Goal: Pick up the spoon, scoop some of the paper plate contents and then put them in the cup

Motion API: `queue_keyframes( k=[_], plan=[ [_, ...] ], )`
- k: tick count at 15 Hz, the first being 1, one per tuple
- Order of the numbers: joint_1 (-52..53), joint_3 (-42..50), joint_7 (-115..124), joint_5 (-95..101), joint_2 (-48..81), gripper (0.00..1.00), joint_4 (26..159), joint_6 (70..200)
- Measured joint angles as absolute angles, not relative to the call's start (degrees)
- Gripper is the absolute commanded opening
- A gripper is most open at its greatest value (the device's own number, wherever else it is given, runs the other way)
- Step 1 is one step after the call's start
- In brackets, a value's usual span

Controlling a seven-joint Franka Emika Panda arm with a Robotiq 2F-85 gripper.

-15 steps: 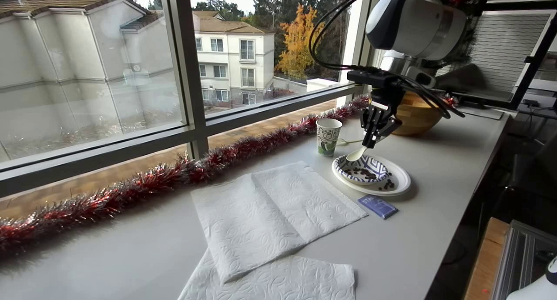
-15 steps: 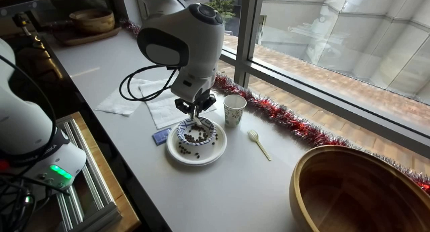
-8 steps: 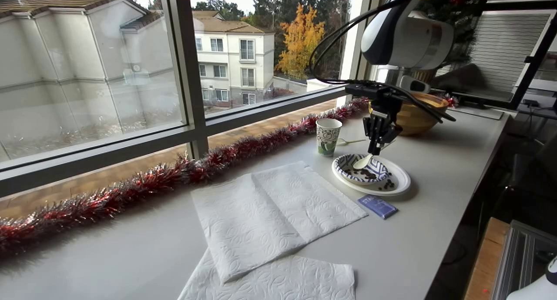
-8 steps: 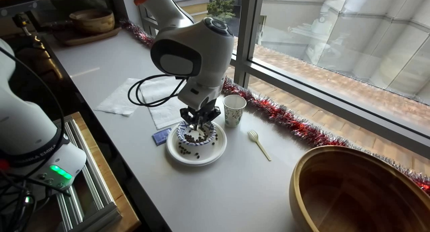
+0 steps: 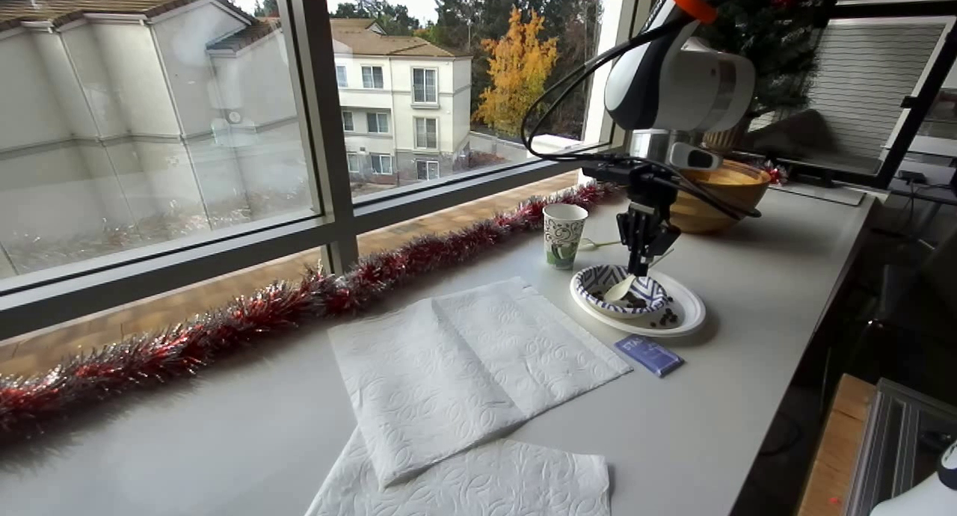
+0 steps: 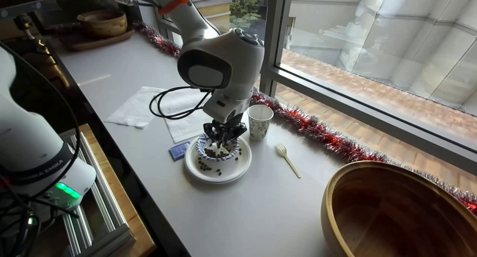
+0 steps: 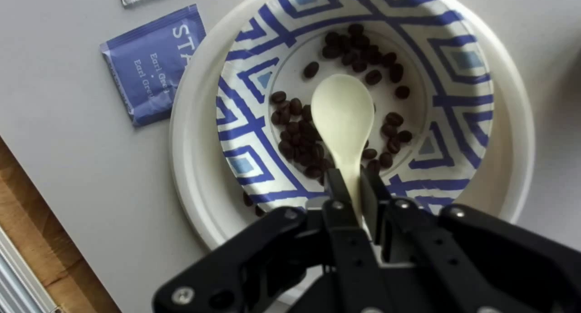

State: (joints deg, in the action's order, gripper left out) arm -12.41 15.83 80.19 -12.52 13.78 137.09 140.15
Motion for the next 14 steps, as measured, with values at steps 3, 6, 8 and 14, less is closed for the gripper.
queue_keyframes(
  k=[3,6,8,14],
  plan=[
    [-11.45,15.84,81.69,-11.79,15.08,0.03,136.17,140.14],
    [-10.86,16.08,82.91,-10.42,15.74,0.03,135.62,140.08],
    [-10.67,16.28,83.38,-9.68,15.86,0.03,135.48,140.08],
    [-10.16,16.32,83.59,-9.54,15.96,0.03,135.38,140.08]
  ],
)
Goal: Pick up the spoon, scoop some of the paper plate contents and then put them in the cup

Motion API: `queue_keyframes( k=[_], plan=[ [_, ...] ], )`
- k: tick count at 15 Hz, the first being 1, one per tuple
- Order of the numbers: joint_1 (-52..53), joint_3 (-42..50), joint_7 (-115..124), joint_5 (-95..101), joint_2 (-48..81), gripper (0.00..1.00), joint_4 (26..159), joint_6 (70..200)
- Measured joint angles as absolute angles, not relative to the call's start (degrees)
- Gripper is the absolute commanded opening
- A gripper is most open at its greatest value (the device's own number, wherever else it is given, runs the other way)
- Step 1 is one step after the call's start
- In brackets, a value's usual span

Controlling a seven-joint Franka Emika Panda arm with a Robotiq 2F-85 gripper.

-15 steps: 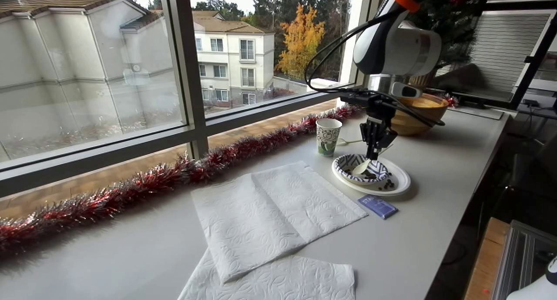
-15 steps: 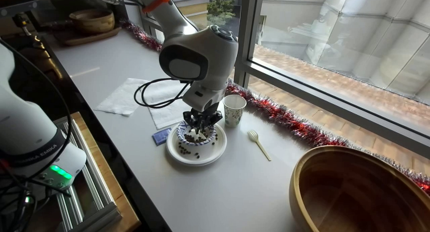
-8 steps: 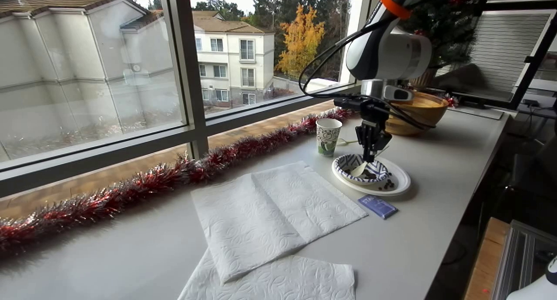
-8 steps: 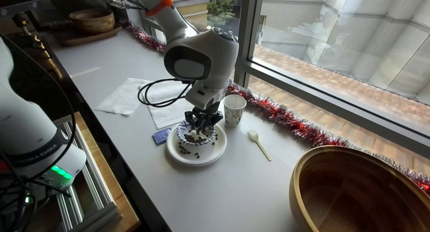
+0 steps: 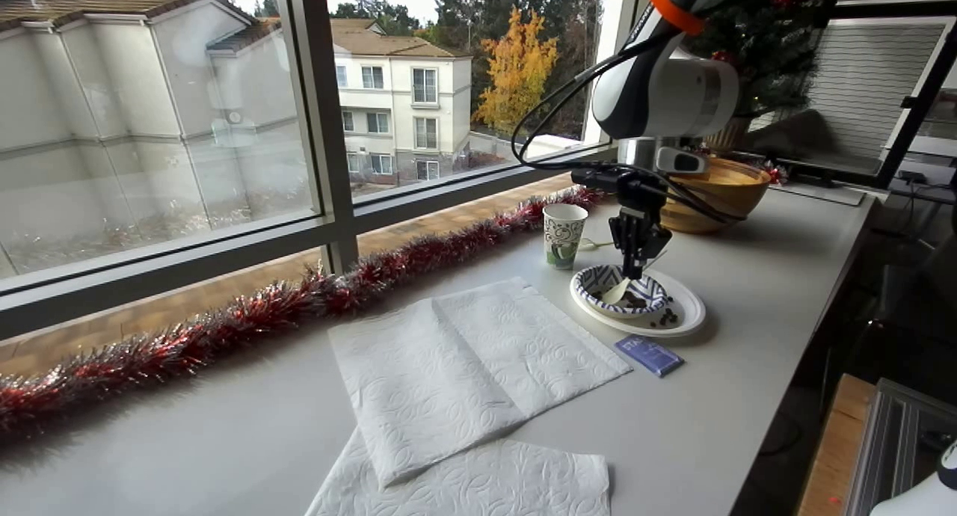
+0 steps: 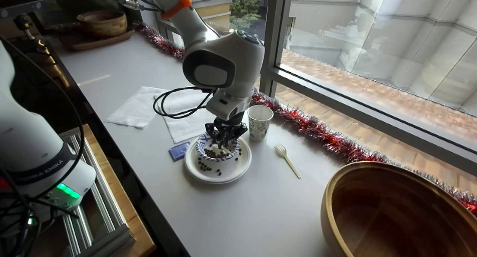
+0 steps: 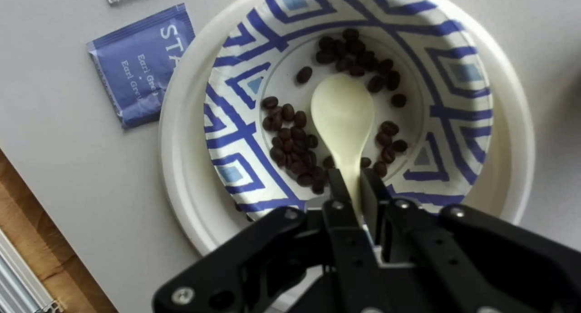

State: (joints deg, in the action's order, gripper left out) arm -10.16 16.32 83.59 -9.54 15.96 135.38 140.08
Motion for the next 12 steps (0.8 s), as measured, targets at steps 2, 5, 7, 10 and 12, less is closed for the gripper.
queue_keyframes(
  k=[2,5,7,10,12],
  plan=[
    [-9.97,16.32,83.60,-9.54,16.14,0.03,135.23,140.08],
    [-9.69,16.26,83.60,-9.54,16.50,0.03,134.84,140.08],
    [-9.59,16.08,83.60,-9.60,16.77,0.03,134.56,140.12],
    [-9.59,15.69,83.56,-9.76,17.06,0.03,134.26,140.14],
    [-9.60,15.42,83.42,-9.94,17.18,0.03,134.10,140.16]
  ],
)
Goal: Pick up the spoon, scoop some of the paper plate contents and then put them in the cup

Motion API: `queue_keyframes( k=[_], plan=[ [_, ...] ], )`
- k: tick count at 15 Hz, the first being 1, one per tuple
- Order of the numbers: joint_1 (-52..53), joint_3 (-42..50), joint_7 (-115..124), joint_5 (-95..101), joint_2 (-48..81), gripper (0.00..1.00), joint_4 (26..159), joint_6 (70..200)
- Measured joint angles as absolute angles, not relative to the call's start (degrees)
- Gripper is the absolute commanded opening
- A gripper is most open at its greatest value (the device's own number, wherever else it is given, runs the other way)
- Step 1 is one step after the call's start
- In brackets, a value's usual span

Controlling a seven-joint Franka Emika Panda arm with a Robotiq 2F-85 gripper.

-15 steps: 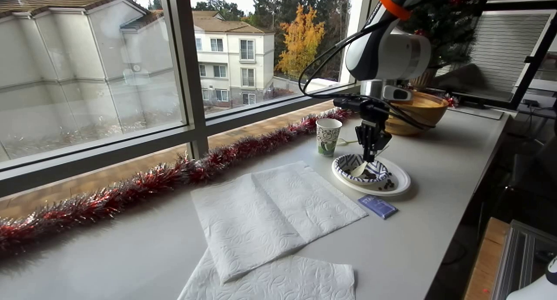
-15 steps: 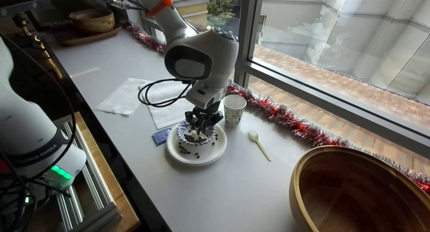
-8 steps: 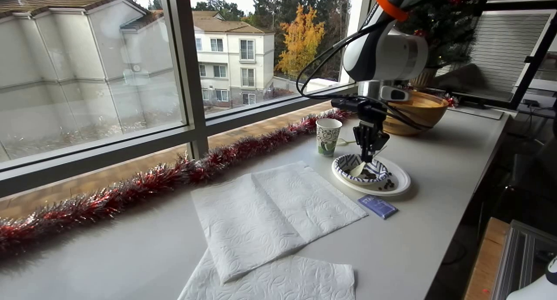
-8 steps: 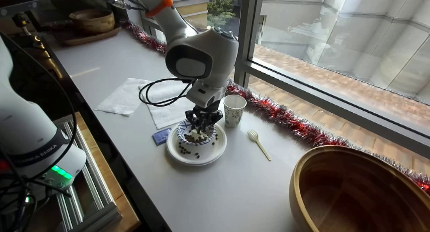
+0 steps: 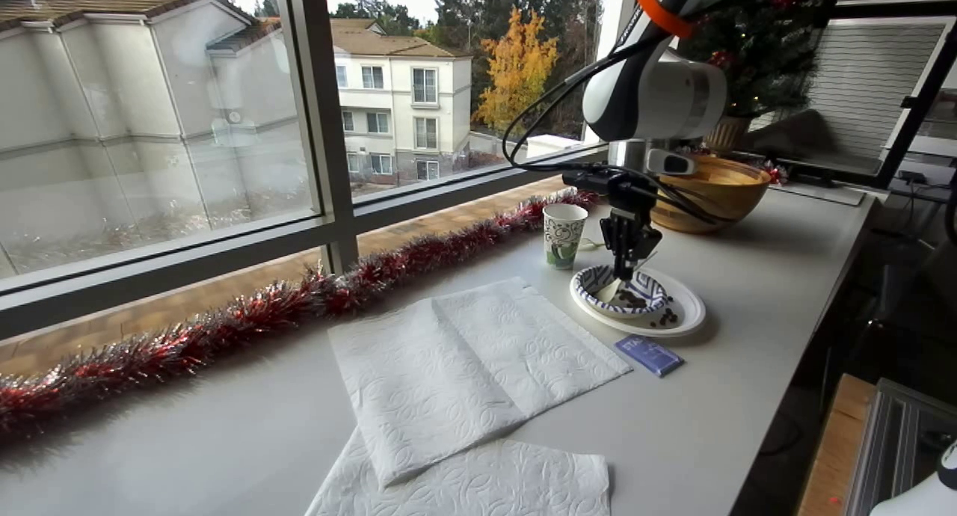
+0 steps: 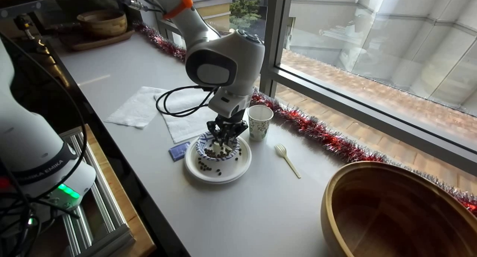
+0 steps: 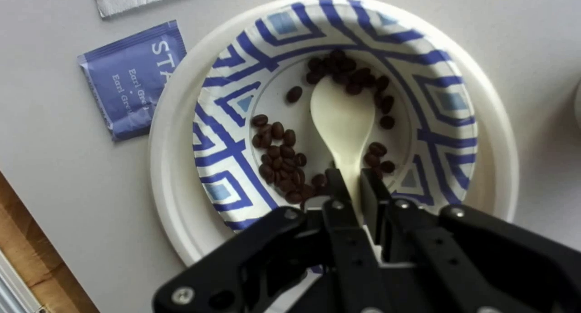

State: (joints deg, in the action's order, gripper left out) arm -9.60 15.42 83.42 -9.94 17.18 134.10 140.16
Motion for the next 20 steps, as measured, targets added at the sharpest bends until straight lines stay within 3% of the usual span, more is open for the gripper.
queue_keyframes(
  k=[20],
  plan=[
    [-14.71,12.07,55.38,-27.62,20.92,0.03,131.86,138.85]
  ],
)
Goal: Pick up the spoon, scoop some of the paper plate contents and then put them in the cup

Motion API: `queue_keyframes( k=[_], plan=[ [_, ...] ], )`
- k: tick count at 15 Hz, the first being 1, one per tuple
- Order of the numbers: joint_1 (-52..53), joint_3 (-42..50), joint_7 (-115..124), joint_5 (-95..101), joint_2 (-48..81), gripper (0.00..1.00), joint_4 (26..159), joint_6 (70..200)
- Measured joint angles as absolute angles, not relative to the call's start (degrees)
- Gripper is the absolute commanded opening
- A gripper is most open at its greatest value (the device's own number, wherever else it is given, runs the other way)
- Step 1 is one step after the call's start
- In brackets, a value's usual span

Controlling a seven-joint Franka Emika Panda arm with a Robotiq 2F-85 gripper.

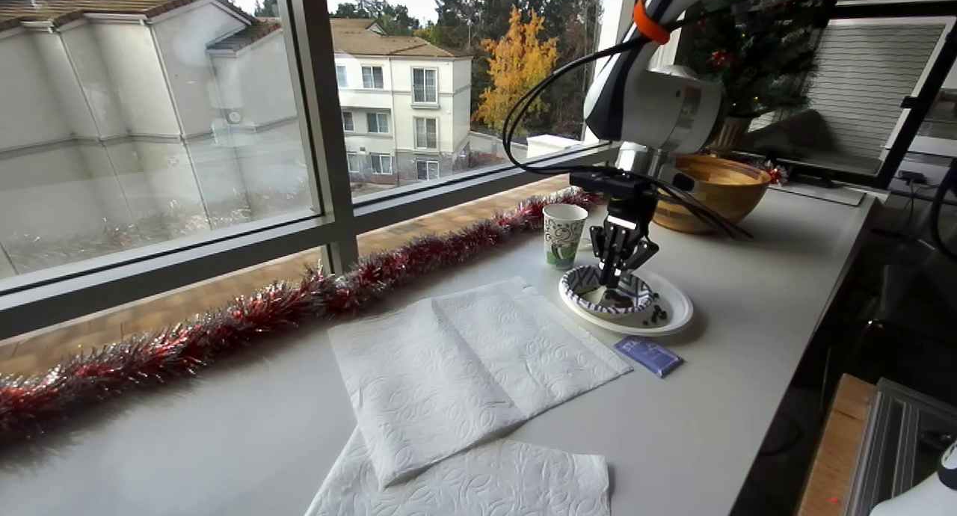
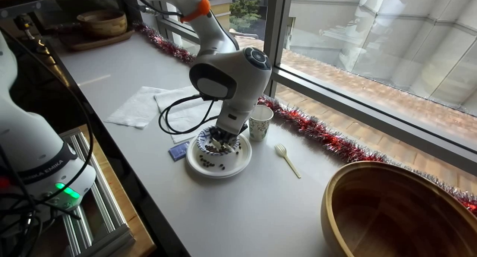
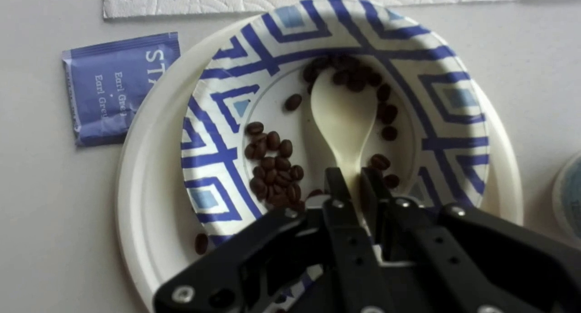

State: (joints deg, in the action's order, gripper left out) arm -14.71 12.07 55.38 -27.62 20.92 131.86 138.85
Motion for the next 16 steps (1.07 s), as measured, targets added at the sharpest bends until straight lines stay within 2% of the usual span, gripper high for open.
queue_keyframes(
  k=[16],
  plan=[
    [-17.60,12.00,37.82,-36.97,24.23,0.03,127.14,127.73]
  ],
)
